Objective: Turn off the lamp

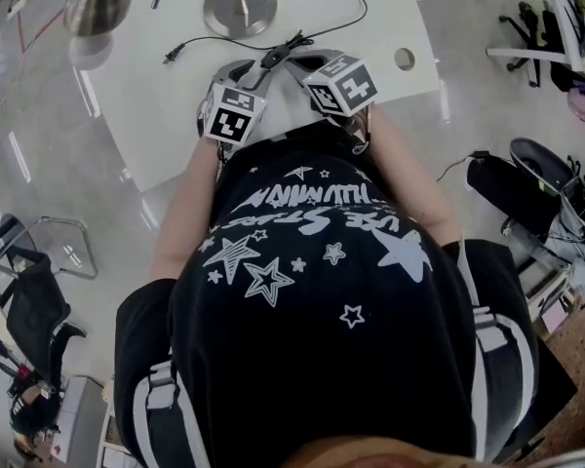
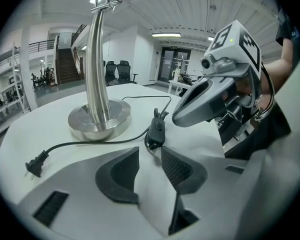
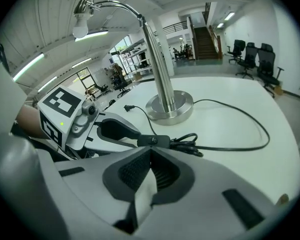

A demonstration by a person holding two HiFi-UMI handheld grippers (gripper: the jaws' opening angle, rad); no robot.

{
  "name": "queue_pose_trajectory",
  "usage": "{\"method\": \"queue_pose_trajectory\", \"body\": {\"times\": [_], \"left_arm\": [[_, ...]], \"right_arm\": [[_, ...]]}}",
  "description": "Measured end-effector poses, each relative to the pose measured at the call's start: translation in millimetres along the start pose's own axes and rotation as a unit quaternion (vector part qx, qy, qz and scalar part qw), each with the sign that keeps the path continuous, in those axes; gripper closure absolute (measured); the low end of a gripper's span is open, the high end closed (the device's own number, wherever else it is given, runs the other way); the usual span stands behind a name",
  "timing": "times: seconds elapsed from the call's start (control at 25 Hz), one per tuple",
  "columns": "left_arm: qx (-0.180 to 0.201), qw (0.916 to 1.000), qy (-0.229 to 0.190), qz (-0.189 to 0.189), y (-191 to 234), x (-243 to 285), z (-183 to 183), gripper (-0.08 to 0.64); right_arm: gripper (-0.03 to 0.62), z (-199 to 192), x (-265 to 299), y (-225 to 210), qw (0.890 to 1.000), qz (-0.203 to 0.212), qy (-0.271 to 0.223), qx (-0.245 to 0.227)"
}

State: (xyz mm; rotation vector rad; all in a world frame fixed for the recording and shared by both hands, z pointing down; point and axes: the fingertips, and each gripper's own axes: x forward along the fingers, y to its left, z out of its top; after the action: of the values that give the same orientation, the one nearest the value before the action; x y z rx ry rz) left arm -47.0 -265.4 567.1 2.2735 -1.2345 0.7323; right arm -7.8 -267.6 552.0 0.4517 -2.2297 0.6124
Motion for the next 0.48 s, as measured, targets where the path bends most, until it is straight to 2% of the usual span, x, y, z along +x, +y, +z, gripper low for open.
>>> {"method": "queue_pose_trajectory", "body": {"times": [0.28, 0.48], "left_arm": [[-0.026, 0.9993, -0.015, -0.02, 10, -23, -2, 0.426], [-0.037, 0.9979, -0.02, -0.05, 12, -32, -3, 0.428]], "right_arm": [[0.588, -6, -13, 2, 0.998, -0.038, -0.031, 0.049], [0.586, -17, -25, 2, 0.99, -0.077, -0.063, 0.098]]}}
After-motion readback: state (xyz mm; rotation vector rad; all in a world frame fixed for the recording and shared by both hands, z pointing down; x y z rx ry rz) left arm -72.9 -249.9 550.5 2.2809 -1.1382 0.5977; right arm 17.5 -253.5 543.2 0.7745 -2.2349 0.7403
